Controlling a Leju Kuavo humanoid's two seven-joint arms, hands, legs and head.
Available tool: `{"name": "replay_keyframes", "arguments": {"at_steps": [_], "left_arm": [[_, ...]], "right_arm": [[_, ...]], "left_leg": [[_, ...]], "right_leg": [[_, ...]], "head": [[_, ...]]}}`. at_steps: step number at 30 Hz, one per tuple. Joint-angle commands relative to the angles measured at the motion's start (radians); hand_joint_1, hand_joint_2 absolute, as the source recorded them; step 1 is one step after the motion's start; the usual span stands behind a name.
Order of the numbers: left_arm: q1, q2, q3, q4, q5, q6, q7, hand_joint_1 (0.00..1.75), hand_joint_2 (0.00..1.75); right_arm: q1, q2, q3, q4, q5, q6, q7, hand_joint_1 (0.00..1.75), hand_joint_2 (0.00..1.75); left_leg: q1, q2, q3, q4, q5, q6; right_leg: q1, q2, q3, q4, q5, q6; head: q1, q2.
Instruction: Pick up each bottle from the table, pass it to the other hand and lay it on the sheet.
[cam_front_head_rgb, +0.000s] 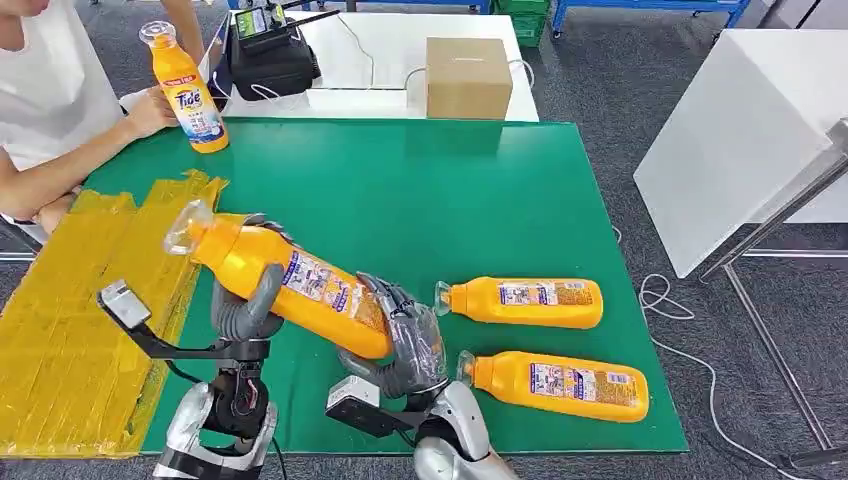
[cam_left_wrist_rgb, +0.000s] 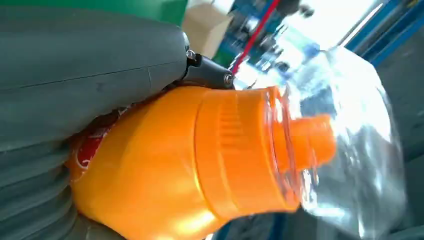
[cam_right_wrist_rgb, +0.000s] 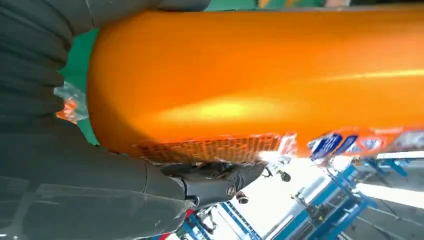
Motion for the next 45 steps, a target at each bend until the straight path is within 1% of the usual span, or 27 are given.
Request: {"name": "replay_keyframes", "arguments": {"at_steps": [1,2,3,4,5,6,7,8,9,13,15,16,19,20,21,22,26,27,28,29,30,31,32,33,36,41,45], "left_arm": [[-0.043,-0.015,0.146,-0.084,-0.05,0.073,-0.071,1.75,1.75],[-0.046,0.0,0.149,-0.092,-0.065,0.075,-0.073,1.75,1.75],[-0.051,0.021,0.153,-0.089,-0.114,0.095,-0.073,1.75,1.75],[-0.056,0.027,0.159,-0.084,-0.115,0.081,-0.064,1.75,1.75],[-0.058,0.032,0.164,-0.077,-0.122,0.065,-0.056,1.75,1.75],[-0.063,0.048,0.15,-0.066,-0.191,0.075,-0.062,1.75,1.75],[-0.074,0.065,0.133,-0.047,-0.335,0.146,-0.104,1.75,1.75],[-0.089,0.076,0.111,-0.025,-0.475,0.234,-0.13,1.75,1.75],[-0.098,0.081,0.1,-0.012,-0.525,0.265,-0.139,1.75,1.75],[-0.104,0.081,0.101,-0.004,-0.525,0.265,-0.139,1.75,1.75],[-0.104,0.081,0.101,-0.004,-0.525,0.265,-0.139,1.75,1.75],[-0.112,0.096,0.081,0.011,-0.688,0.38,-0.15,1.75,1.75],[-0.155,0.161,0.028,0.101,-1.212,0.602,-0.027,1.75,1.75],[-0.173,0.191,0.025,0.155,-1.482,0.657,0.078,1.75,1.75],[-0.184,0.212,0.026,0.196,-1.664,0.66,0.167,1.75,1.75],[-0.199,0.235,0.019,0.242,-1.736,0.646,0.198,1.75,1.75],[-0.272,0.327,-0.041,0.428,-2.029,0.595,0.321,1.75,1.75],[-0.292,0.351,-0.067,0.471,-2.061,0.586,0.344,1.75,1.75],[-0.33,0.424,-0.204,0.512,-2.061,0.579,0.438,1.75,1.75],[-0.358,0.454,-0.266,0.56,-2.061,0.581,0.472,1.75,1.75],[-0.359,0.454,-0.266,0.566,-2.061,0.585,0.471,1.75,1.75],[-0.377,0.47,-0.309,0.593,-2.061,0.577,0.489,1.75,1.75],[-0.391,0.484,-0.349,0.608,-2.061,0.561,0.509,1.75,1.75],[-0.416,0.512,-0.428,0.638,-2.061,0.516,0.538,1.75,1.75],[-0.452,0.517,-0.483,0.741,-2.061,0.505,0.527,1.75,1.75],[-0.498,0.522,-0.567,0.925,-2.061,0.467,0.5,1.75,1.75],[-0.502,0.52,-0.566,0.978,-2.059,0.457,0.504,1.75,1.75]], "right_arm": [[0.059,-0.05,-0.147,-0.106,-0.04,-0.015,0.006,1.75,1.75],[0.075,-0.052,-0.165,-0.151,-0.047,-0.026,0.002,1.69,1.75],[0.1,-0.059,-0.193,-0.23,-0.039,-0.028,0.006,1.66,1.75],[0.113,-0.067,-0.21,-0.284,-0.037,-0.024,0.009,1.34,1.75],[0.123,-0.073,-0.228,-0.325,-0.034,-0.016,0.016,0.1,1.75],[0.132,-0.075,-0.25,-0.366,-0.032,-0.014,0.018,0.0,1.75],[0.143,-0.08,-0.271,-0.418,-0.056,0.004,0.01,0.0,1.75],[0.153,-0.086,-0.287,-0.463,-0.078,0.017,0.003,0.0,1.75],[0.16,-0.089,-0.298,-0.49,-0.085,0.019,0.0,0.0,1.75],[0.166,-0.092,-0.3,-0.503,-0.089,0.024,0.002,0.0,1.75],[0.166,-0.092,-0.3,-0.503,-0.089,0.024,0.002,0.0,1.75],[0.169,-0.087,-0.305,-0.507,-0.098,0.013,-0.02,0.0,1.75],[0.191,-0.115,-0.337,-0.636,-0.159,0.052,-0.043,0.0,1.75],[0.196,-0.121,-0.354,-0.676,-0.186,0.075,-0.052,0.0,1.75],[0.2,-0.13,-0.368,-0.71,-0.196,0.091,-0.053,0.0,1.75],[0.208,-0.132,-0.385,-0.74,-0.204,0.098,-0.054,0.0,1.75],[0.233,-0.141,-0.458,-0.81,-0.225,0.103,-0.073,0.0,1.75],[0.234,-0.142,-0.468,-0.811,-0.229,0.105,-0.078,0.0,1.75],[0.233,-0.145,-0.477,-0.811,-0.232,0.103,-0.083,0.0,1.75],[0.233,-0.147,-0.483,-0.81,-0.234,0.104,-0.088,0.0,1.75],[0.234,-0.146,-0.483,-0.81,-0.235,0.104,-0.089,0.0,1.75],[0.233,-0.145,-0.484,-0.807,-0.236,0.103,-0.091,0.0,1.75],[0.233,-0.146,-0.483,-0.808,-0.236,0.099,-0.094,0.0,1.75],[0.233,-0.15,-0.482,-0.808,-0.233,0.096,-0.096,0.0,1.75],[0.237,-0.161,-0.483,-0.818,-0.228,0.088,-0.102,0.0,1.75],[0.226,-0.178,-0.47,-0.809,-0.229,0.102,-0.11,0.0,1.75],[0.221,-0.177,-0.467,-0.797,-0.228,0.101,-0.112,0.0,1.75]], "left_leg": [[0.001,-0.002,0.006,-0.001,-0.002,-0.003],[0.001,-0.002,0.002,0.0,-0.001,-0.002],[0.001,-0.002,0.005,0.0,-0.002,-0.002],[0.0,-0.002,0.006,0.0,-0.003,-0.003],[0.0,-0.002,0.003,0.0,-0.001,-0.002],[0.0,-0.002,0.005,0.0,-0.003,-0.003],[0.0,-0.003,0.007,-0.001,-0.003,-0.004],[0.0,-0.003,0.004,-0.001,-0.001,-0.002],[0.0,-0.003,0.006,-0.001,-0.002,-0.003],[0.0,-0.003,0.001,0.0,-0.001,-0.001],[0.0,-0.002,0.005,-0.001,-0.002,-0.002],[0.0,-0.001,0.004,-0.001,-0.001,-0.002],[0.0,-0.003,0.006,-0.001,-0.002,-0.002],[0.0,-0.004,0.007,-0.001,-0.002,-0.003],[-0.001,-0.004,0.005,-0.002,0.0,-0.002],[-0.001,-0.003,0.008,-0.002,-0.001,-0.003],[-0.001,-0.003,0.004,-0.001,0.0,-0.001],[0.0,-0.002,0.006,-0.002,-0.001,-0.002],[0.0,-0.002,0.005,-0.001,0.0,-0.001],[0.0,-0.002,0.007,-0.002,-0.001,-0.003],[0.0,-0.002,0.005,-0.001,0.0,-0.002],[0.0,-0.003,0.008,-0.002,-0.001,-0.003],[0.001,0.0,0.006,-0.001,-0.001,-0.002],[0.001,0.001,0.007,-0.001,-0.001,-0.002],[0.001,0.0,0.009,-0.001,-0.002,-0.003],[0.001,0.004,0.006,-0.001,-0.002,-0.002],[0.001,0.004,0.008,-0.001,-0.003,-0.003]], "right_leg": [[0.0,-0.003,0.007,-0.001,-0.003,-0.001],[0.0,-0.002,0.003,-0.001,-0.001,-0.001],[0.001,-0.002,0.006,-0.001,-0.002,-0.001],[0.0,-0.003,0.007,0.0,-0.003,-0.001],[0.0,-0.003,0.004,0.0,-0.002,-0.001],[0.0,-0.003,0.006,0.0,-0.003,-0.001],[0.0,-0.004,0.009,-0.001,-0.004,-0.001],[0.0,-0.003,0.005,0.0,-0.002,-0.001],[0.0,-0.003,0.007,-0.001,-0.003,-0.001],[0.0,-0.003,0.003,0.0,-0.002,0.0],[0.0,-0.002,0.006,-0.001,-0.002,-0.001],[0.0,-0.001,0.004,-0.001,-0.001,-0.001],[0.0,-0.003,0.007,-0.001,-0.003,-0.001],[-0.001,-0.004,0.008,-0.001,-0.003,-0.001],[-0.001,-0.004,0.005,0.0,-0.002,-0.001],[-0.001,-0.004,0.008,-0.001,-0.003,-0.001],[-0.001,-0.003,0.004,-0.001,-0.001,-0.001],[0.0,-0.002,0.007,-0.001,-0.002,-0.001],[0.0,-0.002,0.005,-0.001,-0.001,-0.001],[0.0,-0.003,0.007,-0.001,-0.002,-0.001],[0.0,-0.003,0.006,-0.001,-0.002,-0.001],[0.0,-0.005,0.009,-0.001,-0.003,-0.001],[0.001,-0.002,0.005,-0.001,-0.002,-0.001],[0.0,-0.001,0.006,-0.001,-0.002,-0.001],[0.001,-0.002,0.008,-0.001,-0.003,-0.001],[0.001,0.003,0.006,-0.001,-0.001,-0.001],[0.001,0.003,0.007,-0.001,-0.002,-0.001]], "head": [[0.0,0.0],[0.0,0.0],[0.0,0.0],[0.0,0.0],[0.0,0.0],[0.0,0.0],[0.0,0.0],[0.0,0.0],[0.0,0.0],[0.0,0.0],[0.0,0.0],[0.0,0.0],[0.0,0.0],[0.0,0.0],[0.0,0.0],[0.0,0.0],[0.0,0.0],[0.0,0.0],[0.0,0.0],[0.0,0.0],[0.0,0.0],[0.0,0.0],[0.0,0.0],[0.0,0.0],[0.0,0.0],[0.0,0.0],[0.001,0.0]]}}
